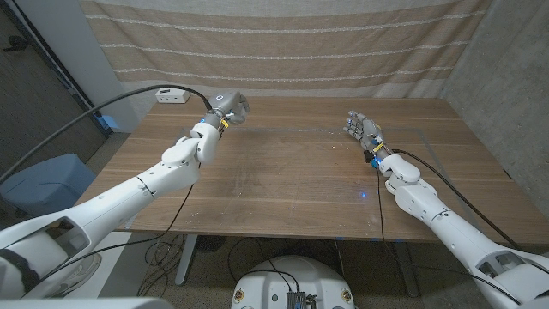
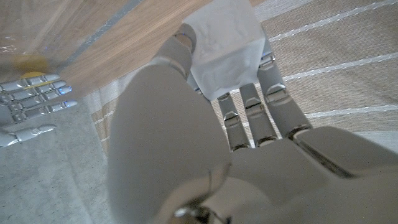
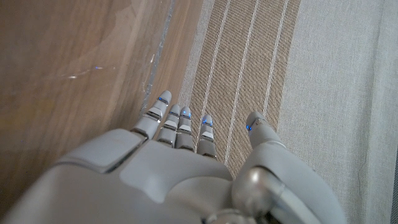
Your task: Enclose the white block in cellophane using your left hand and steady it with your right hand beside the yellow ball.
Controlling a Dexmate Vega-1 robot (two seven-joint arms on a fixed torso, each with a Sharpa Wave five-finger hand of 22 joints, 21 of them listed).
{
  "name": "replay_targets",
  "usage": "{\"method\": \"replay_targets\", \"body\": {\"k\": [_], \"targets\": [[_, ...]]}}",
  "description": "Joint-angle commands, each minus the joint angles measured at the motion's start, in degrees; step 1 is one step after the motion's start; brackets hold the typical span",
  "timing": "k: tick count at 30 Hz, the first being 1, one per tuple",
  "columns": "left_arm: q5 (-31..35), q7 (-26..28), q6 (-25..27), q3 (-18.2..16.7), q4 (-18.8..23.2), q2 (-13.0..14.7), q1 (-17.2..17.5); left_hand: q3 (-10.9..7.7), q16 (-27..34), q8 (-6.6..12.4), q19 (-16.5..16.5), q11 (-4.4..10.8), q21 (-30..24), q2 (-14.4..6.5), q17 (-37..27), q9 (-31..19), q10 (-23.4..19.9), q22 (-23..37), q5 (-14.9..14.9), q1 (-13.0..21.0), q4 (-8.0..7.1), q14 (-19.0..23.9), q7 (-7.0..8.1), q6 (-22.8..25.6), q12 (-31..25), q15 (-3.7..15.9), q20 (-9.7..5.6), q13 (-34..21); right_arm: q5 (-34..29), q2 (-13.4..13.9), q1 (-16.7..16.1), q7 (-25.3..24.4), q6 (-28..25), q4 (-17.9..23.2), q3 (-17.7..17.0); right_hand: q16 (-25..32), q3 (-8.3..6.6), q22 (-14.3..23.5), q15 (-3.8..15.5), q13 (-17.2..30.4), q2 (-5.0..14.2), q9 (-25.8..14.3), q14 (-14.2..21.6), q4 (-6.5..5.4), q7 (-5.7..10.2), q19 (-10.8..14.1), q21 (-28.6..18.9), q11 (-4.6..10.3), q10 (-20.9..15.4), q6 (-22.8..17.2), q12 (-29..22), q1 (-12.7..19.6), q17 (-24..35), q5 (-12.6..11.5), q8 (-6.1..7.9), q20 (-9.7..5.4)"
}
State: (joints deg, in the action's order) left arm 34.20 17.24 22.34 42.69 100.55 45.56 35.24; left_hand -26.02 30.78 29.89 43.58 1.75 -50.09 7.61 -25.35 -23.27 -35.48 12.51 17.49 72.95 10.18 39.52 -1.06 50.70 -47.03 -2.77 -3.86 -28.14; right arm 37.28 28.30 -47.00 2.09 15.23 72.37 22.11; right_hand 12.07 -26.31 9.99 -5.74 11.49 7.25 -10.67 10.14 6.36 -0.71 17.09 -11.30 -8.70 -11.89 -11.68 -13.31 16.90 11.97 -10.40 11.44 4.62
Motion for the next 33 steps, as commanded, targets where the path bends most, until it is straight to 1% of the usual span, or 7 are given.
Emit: {"method": "replay_targets", "body": {"k": [1, 9, 17, 22, 26, 29, 33], "targets": [[3.37, -2.65, -12.03, -0.83, 1.95, 0.22, 0.49, -0.15, -0.15, -0.23, -1.02, 0.27, -0.64, -13.82, -8.89, -0.14, -0.23, -0.11, 0.48, 14.7, -0.25, 13.09, -4.01, 4.58, -0.65, 11.99, -2.44, -5.4, -0.4, 0.67, -1.71, -1.37, 0.48, 2.16, -0.39, 0.09, -0.36, 0.27, -0.17, 0.12, 0.27, -0.07, 0.12, -0.07, -0.09, 0.48, -0.42, 0.03, -0.51, -0.63, 0.21, -0.19, 0.17, -0.37, 0.13, 0.39], [4.8, -4.78, -19.78, -0.56, 0.63, -0.59, -0.49, -0.19, -0.34, -0.43, -1.29, 0.21, -1.36, -13.75, -9.23, -0.3, -0.38, -0.27, 0.66, 14.68, -0.24, 13.28, -4.05, 4.74, -0.7, 11.96, -2.45, -5.33, -0.61, 1.02, -3.25, -3.03, 0.57, 4.23, -0.8, 0.07, -0.44, 0.27, -0.12, 0.12, 0.3, -0.07, 0.14, -0.06, -0.12, 0.48, -0.42, -0.05, -0.53, -0.71, 0.27, -0.19, 0.15, -0.37, 0.11, 0.35], [5.02, -7.4, -26.4, -0.65, -0.63, -1.51, -1.59, -0.25, -0.6, -0.72, -1.64, 0.29, -2.07, -13.71, -9.59, -0.32, -0.34, -0.47, 0.85, 14.64, -0.27, 13.34, -4.18, 4.95, -0.76, 12.08, -2.52, -5.43, -0.99, 1.01, -4.2, -4.24, 0.94, 5.17, -0.97, 0.03, -0.49, 0.27, -0.16, 0.12, 0.26, -0.07, 0.11, -0.01, -0.14, 0.49, -0.42, 0.1, -0.58, -0.84, 0.33, -0.17, 0.13, -0.36, 0.1, 0.29], [2.93, -11.89, -31.04, -0.48, -1.71, -2.05, -3.1, -0.29, -0.73, -0.88, -1.84, 0.27, -2.45, -13.68, -9.81, -0.32, -0.36, -0.58, 0.95, 14.62, -0.27, 13.33, -4.11, 5.07, -0.74, 11.93, -2.56, -5.38, -1.02, 0.86, -4.61, -4.73, 1.28, 5.4, -1.11, 0.03, -0.53, 0.27, -0.16, 0.12, 0.25, -0.07, 0.15, 0.02, -0.19, 0.48, -0.42, 0.01, -0.62, -0.83, 0.36, -0.17, 0.12, -0.35, 0.06, 0.33], [2.87, -14.71, -33.64, 0.02, -2.59, -2.71, -4.22, -0.33, -0.81, -1.05, -1.98, 0.25, -2.81, -13.63, -9.99, -0.34, -0.55, -0.67, 1.02, 14.63, -0.24, 13.47, -4.3, 5.11, -0.76, 11.96, -2.54, -5.3, -1.07, 0.83, -4.95, -5.06, 1.44, 5.63, -1.2, 0.01, -0.53, 0.27, -0.14, 0.12, 0.28, -0.07, 0.08, -0.01, -0.21, 0.49, -0.42, -0.22, -0.64, -0.82, 0.39, -0.21, 0.13, -0.35, 0.04, 0.33], [1.37, -17.07, -36.37, 0.52, -4.2, -3.51, -5.14, -0.37, -0.87, -1.17, -2.08, 0.17, -3.0, -13.58, -10.08, -0.27, -0.56, -0.72, 1.06, 14.69, -0.18, 13.5, -4.5, 5.18, -0.74, 11.94, -2.49, -5.26, -0.92, 0.78, -5.24, -5.36, 1.44, 5.89, -1.35, 0.0, -0.55, 0.27, -0.13, 0.12, 0.27, -0.07, 0.07, 0.02, -0.19, 0.5, -0.42, -0.12, -0.63, -0.83, 0.42, -0.19, 0.12, -0.35, 0.02, 0.32], [1.96, -19.14, -39.19, 1.59, -5.75, -4.51, -6.43, -0.45, -1.0, -1.32, -2.29, 0.23, -3.32, -13.51, -10.16, -0.29, -0.65, -0.81, 1.14, 14.71, -0.17, 13.66, -4.4, 5.28, -0.73, 12.06, -2.42, -5.22, -0.96, 0.89, -5.67, -5.55, 1.69, 6.07, -1.49, 0.01, -0.55, 0.27, -0.12, 0.12, 0.26, -0.07, 0.09, 0.0, -0.17, 0.5, -0.42, -0.03, -0.66, -0.83, 0.43, -0.22, 0.13, -0.34, 0.0, 0.32]]}}
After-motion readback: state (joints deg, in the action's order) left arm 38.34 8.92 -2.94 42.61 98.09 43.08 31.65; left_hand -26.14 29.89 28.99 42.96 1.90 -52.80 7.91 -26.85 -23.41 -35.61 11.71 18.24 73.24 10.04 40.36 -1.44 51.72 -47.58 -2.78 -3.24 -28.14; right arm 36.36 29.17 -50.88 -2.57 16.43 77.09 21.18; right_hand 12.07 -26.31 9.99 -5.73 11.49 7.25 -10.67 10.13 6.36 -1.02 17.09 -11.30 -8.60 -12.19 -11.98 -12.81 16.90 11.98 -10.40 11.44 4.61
